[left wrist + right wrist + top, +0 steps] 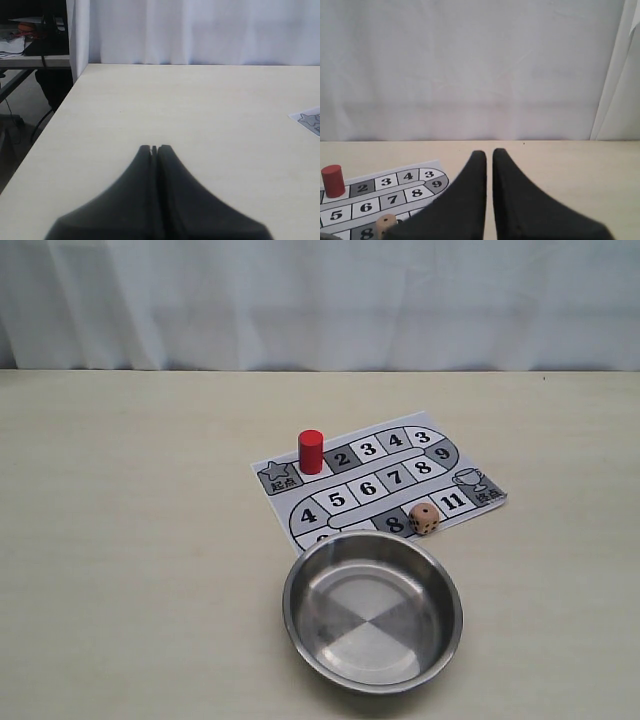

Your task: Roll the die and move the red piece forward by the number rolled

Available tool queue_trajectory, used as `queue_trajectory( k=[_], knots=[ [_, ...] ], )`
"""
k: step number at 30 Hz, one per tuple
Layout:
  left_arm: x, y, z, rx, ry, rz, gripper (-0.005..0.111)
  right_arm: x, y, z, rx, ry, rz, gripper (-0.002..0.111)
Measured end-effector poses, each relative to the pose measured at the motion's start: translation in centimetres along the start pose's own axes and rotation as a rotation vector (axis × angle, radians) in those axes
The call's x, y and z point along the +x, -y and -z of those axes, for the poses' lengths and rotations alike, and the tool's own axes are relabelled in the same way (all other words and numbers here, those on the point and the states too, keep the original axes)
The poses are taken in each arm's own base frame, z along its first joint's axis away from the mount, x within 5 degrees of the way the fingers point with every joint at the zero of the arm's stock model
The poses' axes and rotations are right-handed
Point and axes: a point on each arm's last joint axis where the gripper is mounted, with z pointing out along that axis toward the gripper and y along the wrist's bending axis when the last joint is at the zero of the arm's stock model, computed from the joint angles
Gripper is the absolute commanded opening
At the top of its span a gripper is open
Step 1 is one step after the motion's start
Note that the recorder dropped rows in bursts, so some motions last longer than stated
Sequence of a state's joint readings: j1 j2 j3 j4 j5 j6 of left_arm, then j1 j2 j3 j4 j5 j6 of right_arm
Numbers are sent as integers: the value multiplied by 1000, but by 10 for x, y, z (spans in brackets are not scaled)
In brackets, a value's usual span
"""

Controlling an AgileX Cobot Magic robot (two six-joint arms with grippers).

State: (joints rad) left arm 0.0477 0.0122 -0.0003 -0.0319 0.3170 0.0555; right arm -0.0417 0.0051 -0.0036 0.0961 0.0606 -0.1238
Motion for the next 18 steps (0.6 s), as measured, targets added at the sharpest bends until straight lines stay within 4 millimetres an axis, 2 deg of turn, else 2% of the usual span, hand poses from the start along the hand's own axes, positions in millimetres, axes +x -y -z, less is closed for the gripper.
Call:
queue_trajectory(
  k=[8, 18],
  knots=[
    [0, 0, 0, 0, 0, 0, 0, 9, -1, 0, -15, -102, 35, 4],
    [0, 0, 0, 0, 0, 0, 0, 11, -1, 1, -17, -114, 44, 4]
  ],
)
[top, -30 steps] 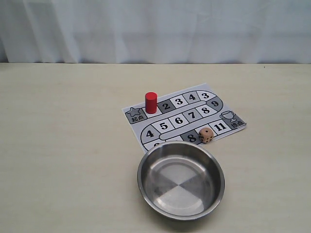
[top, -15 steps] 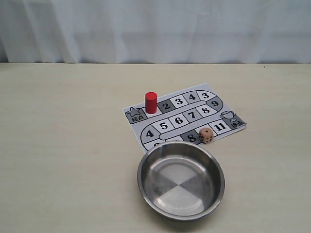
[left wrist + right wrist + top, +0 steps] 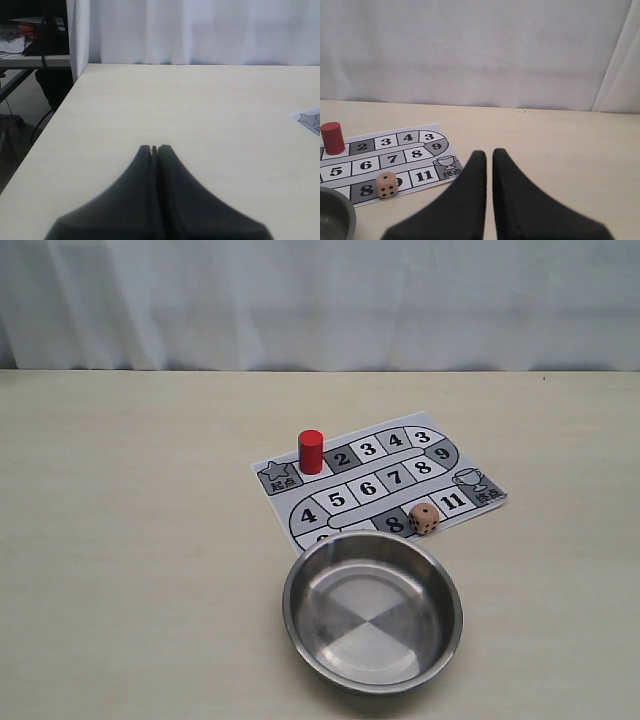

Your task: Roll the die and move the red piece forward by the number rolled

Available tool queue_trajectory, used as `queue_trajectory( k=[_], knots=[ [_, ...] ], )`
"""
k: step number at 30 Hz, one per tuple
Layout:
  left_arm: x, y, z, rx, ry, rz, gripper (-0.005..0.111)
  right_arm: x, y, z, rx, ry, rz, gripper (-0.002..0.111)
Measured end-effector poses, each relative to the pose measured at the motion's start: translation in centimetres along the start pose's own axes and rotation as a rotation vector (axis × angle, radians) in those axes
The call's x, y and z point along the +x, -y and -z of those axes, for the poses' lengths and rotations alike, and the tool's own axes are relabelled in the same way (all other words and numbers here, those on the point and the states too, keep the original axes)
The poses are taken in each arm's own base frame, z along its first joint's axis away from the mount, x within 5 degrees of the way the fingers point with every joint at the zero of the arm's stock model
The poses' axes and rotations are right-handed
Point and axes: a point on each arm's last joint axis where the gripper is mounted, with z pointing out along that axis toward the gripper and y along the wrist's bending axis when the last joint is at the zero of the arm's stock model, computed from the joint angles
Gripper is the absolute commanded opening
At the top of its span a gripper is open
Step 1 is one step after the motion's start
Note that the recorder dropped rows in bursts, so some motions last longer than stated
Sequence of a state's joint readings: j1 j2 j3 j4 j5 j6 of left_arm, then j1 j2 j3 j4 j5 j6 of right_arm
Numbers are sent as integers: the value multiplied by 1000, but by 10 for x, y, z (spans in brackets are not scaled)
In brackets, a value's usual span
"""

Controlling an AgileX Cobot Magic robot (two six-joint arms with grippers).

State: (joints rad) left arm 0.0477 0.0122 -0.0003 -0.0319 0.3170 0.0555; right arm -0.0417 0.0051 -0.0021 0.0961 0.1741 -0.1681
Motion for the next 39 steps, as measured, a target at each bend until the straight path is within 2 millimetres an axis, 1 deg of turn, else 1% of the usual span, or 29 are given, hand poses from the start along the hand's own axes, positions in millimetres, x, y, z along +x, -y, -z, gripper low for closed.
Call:
queue_trajectory(
  k=[20, 28, 39],
  knots=[
    [0, 0, 0, 0, 0, 0, 0, 0, 0, 0, 1, -2, 2, 4],
    [0, 0, 0, 0, 0, 0, 0, 1, 2, 0, 21, -6, -32, 4],
    [0, 0, 0, 0, 0, 0, 0, 1, 2, 0, 22, -10, -33, 4]
  ],
)
